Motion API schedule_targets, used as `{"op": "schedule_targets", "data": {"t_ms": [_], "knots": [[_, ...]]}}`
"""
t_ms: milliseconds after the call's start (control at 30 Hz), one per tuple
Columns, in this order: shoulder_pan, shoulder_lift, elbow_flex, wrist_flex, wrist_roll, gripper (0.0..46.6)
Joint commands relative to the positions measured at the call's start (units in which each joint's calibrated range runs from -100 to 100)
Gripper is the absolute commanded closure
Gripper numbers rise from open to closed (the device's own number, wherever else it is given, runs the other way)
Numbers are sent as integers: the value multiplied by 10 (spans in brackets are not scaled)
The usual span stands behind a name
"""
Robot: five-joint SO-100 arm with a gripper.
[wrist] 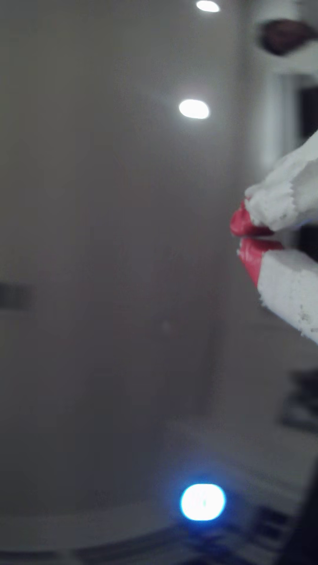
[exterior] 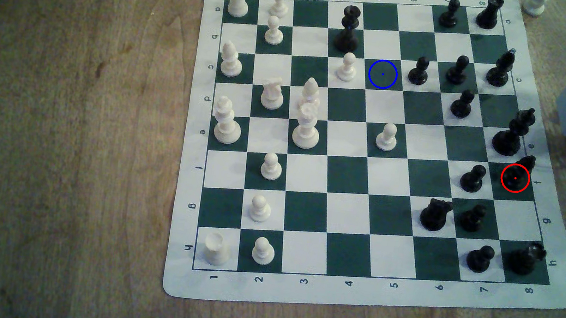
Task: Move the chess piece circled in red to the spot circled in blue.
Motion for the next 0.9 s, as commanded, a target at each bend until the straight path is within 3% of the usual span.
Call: {"op": "schedule_targets", "data": {"t_ms": [0, 100, 200, 267, 400, 433, 567, 667, 700, 867], "knots": [[-6, -1, -47, 186, 0, 444], [-3, -1, -125, 350, -11, 425], [-8, -1, -298, 702, -35, 402], [-36, 11, -393, 927, -33, 387], [-67, 52, -461, 1145, -49, 399], [-98, 70, -471, 1215, -68, 411], [-178, 140, -478, 1313, -125, 464], [-228, 186, -492, 1364, -156, 464], [-263, 209, -508, 1402, -163, 464], [-314, 246, -535, 1421, -195, 464]]}}
